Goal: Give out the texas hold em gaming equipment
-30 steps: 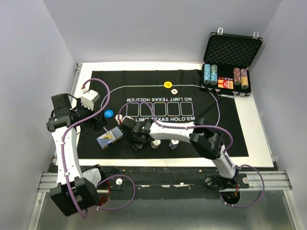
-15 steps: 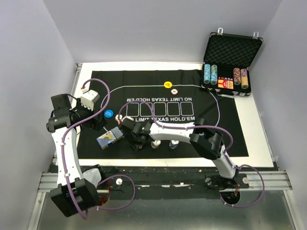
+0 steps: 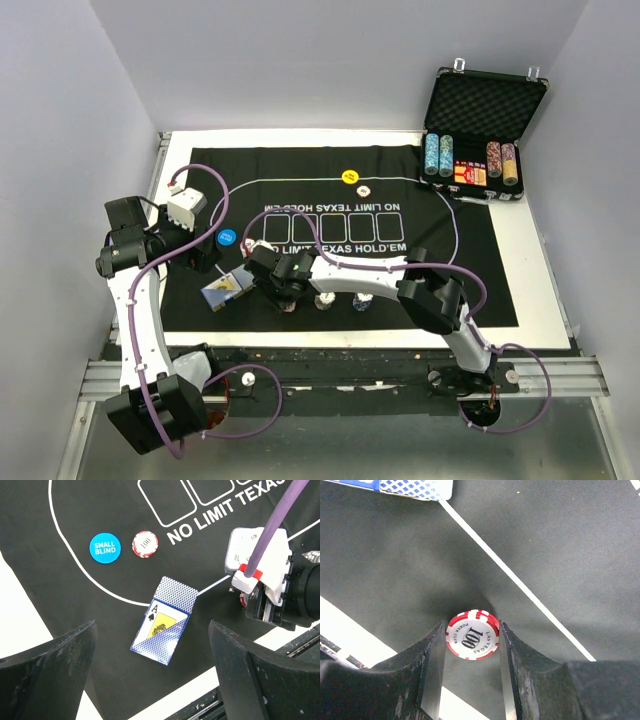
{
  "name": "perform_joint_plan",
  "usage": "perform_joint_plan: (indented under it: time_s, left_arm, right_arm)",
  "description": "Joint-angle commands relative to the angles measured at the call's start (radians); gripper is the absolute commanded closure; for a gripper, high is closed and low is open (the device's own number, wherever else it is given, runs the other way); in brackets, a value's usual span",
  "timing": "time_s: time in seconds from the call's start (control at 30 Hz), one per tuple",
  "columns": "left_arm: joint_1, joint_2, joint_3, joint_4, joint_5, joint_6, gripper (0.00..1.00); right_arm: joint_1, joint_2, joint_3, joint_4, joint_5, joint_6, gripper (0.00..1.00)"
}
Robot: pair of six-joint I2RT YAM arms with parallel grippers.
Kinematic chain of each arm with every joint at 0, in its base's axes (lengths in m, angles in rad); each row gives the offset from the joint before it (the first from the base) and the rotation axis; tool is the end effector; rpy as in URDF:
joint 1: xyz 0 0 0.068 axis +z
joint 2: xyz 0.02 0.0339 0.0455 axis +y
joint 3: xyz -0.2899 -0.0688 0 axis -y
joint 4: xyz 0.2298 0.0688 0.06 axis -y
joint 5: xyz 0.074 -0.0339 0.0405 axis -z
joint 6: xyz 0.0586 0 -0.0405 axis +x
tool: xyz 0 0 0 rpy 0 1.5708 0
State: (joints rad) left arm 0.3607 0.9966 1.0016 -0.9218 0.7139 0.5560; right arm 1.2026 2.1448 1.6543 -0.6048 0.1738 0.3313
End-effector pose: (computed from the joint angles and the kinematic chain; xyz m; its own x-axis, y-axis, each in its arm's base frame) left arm 0.1670 0.0220 0.3242 -0.5748 0.2095 -0.7910 0.4819 0.8679 -0.1203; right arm 0.1781 0.4336 0.1845 -0.5922 -0.6450 -0.4829 -0.7379 0.6749 0.0035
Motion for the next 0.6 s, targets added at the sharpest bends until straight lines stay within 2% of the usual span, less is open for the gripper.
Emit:
perform_joint_plan:
  time_s: [0.0, 0.17, 0.3, 0.57]
  left_arm:
    - [0.009, -0.012, -0.009, 0.001, 0.004, 0.007, 0.01]
    - [0.011, -0.012, -0.009, 0.001, 0.002, 0.013, 0.01]
    - [0.014, -0.009, -0.008, 0.003, 0.002, 0.012, 0.01]
    - [0.014, -0.007, -0.008, 0.003, 0.002, 0.013, 0.01]
  right_arm:
    - [-0.009, -0.034, 0.024, -0.032, 0.033, -0.008, 0.75]
    - [-0.014, -0.033, 0.012, -0.033, 0.006, -0.012, 0.76]
    - [-0.012, -0.011, 0.001, -0.041, -0.031, -0.014, 0.66]
    - [-0.012, -0.005, -0.002, -0.032, -0.062, -0.017, 0.6]
